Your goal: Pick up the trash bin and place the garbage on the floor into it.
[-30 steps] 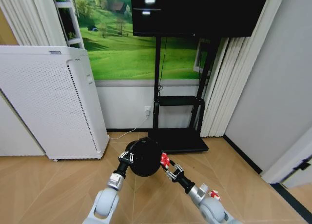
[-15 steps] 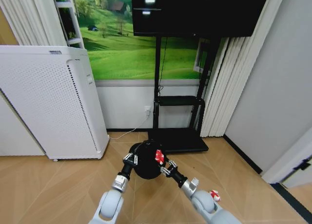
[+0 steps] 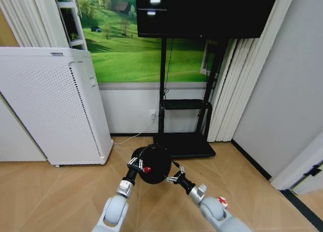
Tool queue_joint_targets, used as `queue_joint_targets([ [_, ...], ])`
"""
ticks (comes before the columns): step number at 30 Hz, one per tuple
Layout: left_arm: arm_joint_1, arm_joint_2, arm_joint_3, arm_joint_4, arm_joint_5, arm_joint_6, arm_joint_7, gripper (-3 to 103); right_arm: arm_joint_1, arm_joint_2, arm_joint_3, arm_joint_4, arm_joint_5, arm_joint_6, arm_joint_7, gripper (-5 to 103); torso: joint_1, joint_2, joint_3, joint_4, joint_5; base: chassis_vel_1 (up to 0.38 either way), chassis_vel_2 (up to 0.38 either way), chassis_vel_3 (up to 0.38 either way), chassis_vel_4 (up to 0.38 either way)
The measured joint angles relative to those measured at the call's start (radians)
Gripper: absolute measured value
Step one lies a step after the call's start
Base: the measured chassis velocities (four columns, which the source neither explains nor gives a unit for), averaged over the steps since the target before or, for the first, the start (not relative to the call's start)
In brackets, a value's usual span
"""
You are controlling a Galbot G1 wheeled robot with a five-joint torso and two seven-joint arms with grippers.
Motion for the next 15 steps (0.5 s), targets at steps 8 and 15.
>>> queue_joint_targets([
  [8,0.014,0.02,-0.07,-0.024,-0.021,-0.008,-0.005,7,-0.078,-0.015,0.112,-0.004,0.05,-0.106,0.08,100,0.0,0.0,0.0,-0.0003,0.0,0.0,0.0,0.0,0.0],
  [15,0.037,0.058,-0.154,-0.057,-0.064,-0.014,-0.011,7,-0.1,0.023,0.214,-0.116,0.089,-0.163,0.238,100,0.0,0.0,0.0,-0.0001,0.0002,0.0,0.0,0.0,0.0],
])
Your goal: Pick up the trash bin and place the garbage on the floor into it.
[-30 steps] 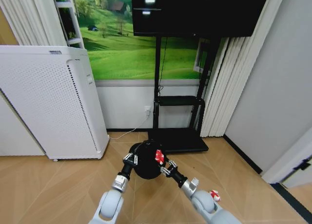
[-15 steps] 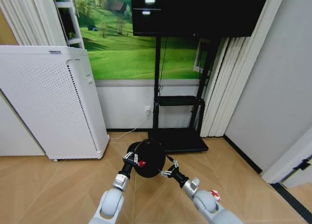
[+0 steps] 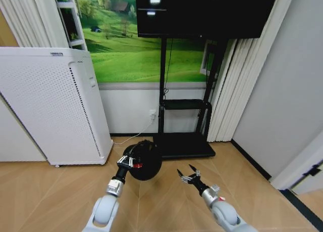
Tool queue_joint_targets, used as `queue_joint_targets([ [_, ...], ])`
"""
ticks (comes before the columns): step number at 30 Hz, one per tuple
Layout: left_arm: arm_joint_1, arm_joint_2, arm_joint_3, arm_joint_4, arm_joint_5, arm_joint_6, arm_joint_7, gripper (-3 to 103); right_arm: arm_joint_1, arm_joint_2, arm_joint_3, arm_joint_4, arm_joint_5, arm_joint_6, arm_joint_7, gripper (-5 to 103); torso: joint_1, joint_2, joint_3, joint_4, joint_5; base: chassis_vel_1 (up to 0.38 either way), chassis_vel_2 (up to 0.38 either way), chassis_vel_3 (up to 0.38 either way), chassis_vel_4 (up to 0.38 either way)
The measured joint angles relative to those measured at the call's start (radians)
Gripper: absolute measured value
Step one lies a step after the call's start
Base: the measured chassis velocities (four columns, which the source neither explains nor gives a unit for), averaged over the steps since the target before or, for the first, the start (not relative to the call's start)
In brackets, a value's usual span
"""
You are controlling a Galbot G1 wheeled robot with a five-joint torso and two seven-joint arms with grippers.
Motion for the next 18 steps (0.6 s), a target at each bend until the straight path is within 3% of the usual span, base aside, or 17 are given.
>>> queue_joint_targets([
  [2,0.01,0.004,-0.029,-0.014,-0.014,0.001,-0.004,7,0.01,0.024,0.024,-0.051,-0.022,-0.032,0.07,100,0.0,0.0,0.0,0.0002,-0.0001,0.0,0.0,0.0,0.0],
  [7,0.031,0.009,-0.054,-0.037,-0.023,0.007,-0.004,7,0.021,0.045,0.059,-0.103,-0.046,-0.054,0.088,100,0.0,0.0,0.0,0.0002,-0.0004,0.0,0.0,0.0,0.0],
  [18,0.097,0.018,-0.12,-0.108,-0.039,0.031,-0.006,7,0.0,0.048,0.114,-0.134,-0.063,-0.025,0.028,100,0.0,0.0,0.0,0.0,-0.0002,0.0,0.0,0.0,0.0],
])
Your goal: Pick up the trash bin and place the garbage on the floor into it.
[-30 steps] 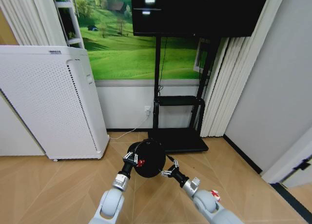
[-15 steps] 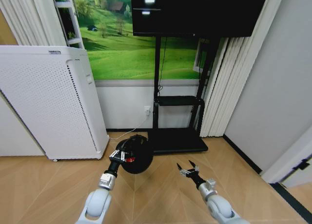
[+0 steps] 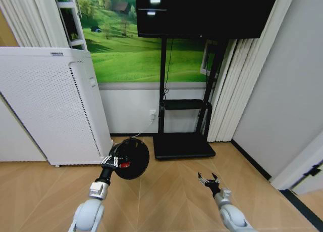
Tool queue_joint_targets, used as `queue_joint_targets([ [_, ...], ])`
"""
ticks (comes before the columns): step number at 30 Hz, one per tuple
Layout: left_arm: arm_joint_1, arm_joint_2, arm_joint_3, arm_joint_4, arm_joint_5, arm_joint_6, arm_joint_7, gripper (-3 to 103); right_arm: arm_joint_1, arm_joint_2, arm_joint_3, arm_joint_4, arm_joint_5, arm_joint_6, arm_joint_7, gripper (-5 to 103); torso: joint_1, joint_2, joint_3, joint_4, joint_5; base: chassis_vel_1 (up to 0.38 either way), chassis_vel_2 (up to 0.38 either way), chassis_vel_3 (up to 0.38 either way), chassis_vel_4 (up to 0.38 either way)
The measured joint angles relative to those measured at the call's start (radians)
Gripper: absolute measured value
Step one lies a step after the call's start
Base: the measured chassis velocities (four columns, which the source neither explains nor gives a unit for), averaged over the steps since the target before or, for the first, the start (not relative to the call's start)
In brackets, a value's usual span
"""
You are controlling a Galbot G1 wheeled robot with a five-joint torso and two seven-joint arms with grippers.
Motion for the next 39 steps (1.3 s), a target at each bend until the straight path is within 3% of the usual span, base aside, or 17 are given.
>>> queue_joint_targets([
  [10,0.013,0.005,-0.023,-0.002,-0.003,-0.002,0.0,7,0.044,-0.006,-0.015,-0.043,0.007,-0.001,-0.02,100,0.0,0.0,0.0,0.0001,-0.0001,-0.03,-0.032,0.031,0.028],
  [23,-0.012,0.0,-0.015,0.029,0.001,-0.005,0.001,7,0.106,-0.001,-0.062,-0.129,0.009,0.026,-0.018,100,0.0,0.0,0.0,-0.0006,0.0002,-0.207,-0.2,0.201,0.204],
  [33,-0.027,0.01,-0.026,0.101,0.015,-0.007,-0.001,7,0.181,-0.018,-0.161,-0.26,-0.101,0.003,0.014,100,0.0,0.0,0.0,0.0008,-0.0001,-0.027,-0.038,0.049,0.015],
  [34,-0.029,0.015,-0.029,0.109,0.016,-0.008,-0.002,7,0.183,-0.015,-0.177,-0.295,-0.145,0.006,0.019,100,0.0,0.0,0.0,0.0007,0.0,0.042,0.078,-0.045,-0.043],
  [39,-0.036,0.025,-0.031,0.116,0.014,-0.008,-0.002,7,0.174,0.002,-0.198,-0.346,-0.163,-0.014,0.05,100,0.0,0.0,0.0,0.0,0.0001,0.008,0.016,-0.009,-0.009],
])
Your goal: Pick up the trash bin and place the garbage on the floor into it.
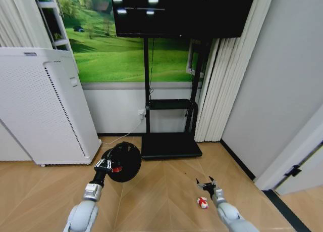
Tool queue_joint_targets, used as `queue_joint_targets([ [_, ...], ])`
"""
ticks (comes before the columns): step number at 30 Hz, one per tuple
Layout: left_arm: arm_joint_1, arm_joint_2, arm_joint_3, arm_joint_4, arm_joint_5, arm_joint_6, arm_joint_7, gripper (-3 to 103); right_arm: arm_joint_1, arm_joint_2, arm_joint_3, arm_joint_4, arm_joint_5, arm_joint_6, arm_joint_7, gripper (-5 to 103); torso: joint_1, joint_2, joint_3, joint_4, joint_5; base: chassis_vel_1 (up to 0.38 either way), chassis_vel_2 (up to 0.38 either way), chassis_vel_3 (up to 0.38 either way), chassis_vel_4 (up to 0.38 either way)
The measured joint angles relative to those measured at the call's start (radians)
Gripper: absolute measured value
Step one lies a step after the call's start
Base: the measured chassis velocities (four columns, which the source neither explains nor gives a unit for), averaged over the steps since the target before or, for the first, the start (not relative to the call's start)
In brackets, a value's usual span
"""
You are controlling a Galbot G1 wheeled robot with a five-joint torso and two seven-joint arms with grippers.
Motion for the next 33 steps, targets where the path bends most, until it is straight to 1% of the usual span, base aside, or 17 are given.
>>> queue_joint_targets([
  [2,-0.009,0.006,0.0,0.003,-0.002,0.0,0.0,7,-0.013,0.01,-0.001,-0.03,0.001,-0.018,0.014,100,0.0,0.0,0.0,-0.0001,0.0,0.0,0.0,0.0,0.0],
  [7,-0.028,0.011,0.004,0.011,-0.007,0.0,0.0,7,-0.041,0.004,-0.006,-0.048,0.007,-0.036,0.016,100,0.0,0.0,0.0,-0.0002,-0.0001,0.0,0.0,0.0,0.0],
  [14,-0.036,0.005,0.013,0.021,-0.007,0.0,0.0,7,-0.057,0.006,-0.014,-0.062,0.01,-0.038,0.011,100,0.0,0.0,0.0,0.0002,-0.0002,0.0,0.0,0.0,0.0],
  [20,-0.04,0.004,0.017,0.025,-0.007,0.0,0.001,7,-0.053,0.037,-0.033,-0.103,-0.077,-0.004,-0.015,100,0.0,0.0,0.0,0.0001,-0.0002,0.0,0.0,0.0,0.0],
  [27,-0.034,0.002,0.017,0.025,-0.006,-0.002,0.001,7,-0.026,0.077,-0.046,-0.167,-0.095,0.003,-0.016,100,0.0,0.0,0.0,0.0002,-0.0001,0.0,0.0,0.0,0.0],
  [29,-0.032,0.001,0.017,0.025,-0.005,-0.004,0.001,7,-0.019,0.079,-0.046,-0.183,-0.098,0.003,-0.016,100,0.0,0.0,0.0,0.0001,0.0,0.0,0.0,0.0,0.0],
  [30,-0.03,0.0,0.017,0.025,-0.005,-0.005,0.001,7,-0.014,0.08,-0.046,-0.195,-0.103,0.002,-0.014,103,0.0,0.0,0.0,0.0001,-0.0001,0.0,0.0,0.0,0.0],
  [32,-0.028,-0.001,0.018,0.025,-0.005,-0.006,0.001,7,-0.011,0.08,-0.045,-0.204,-0.106,-0.001,-0.011,103,0.0,0.0,0.0,0.0001,-0.0002,0.0,0.0,0.0,0.0],
  [33,-0.027,-0.001,0.018,0.025,-0.004,-0.008,0.001,7,-0.007,0.08,-0.043,-0.214,-0.108,-0.007,-0.005,95,0.0,0.0,0.0,0.0001,-0.0001,0.0,0.0,0.0,0.0],
])
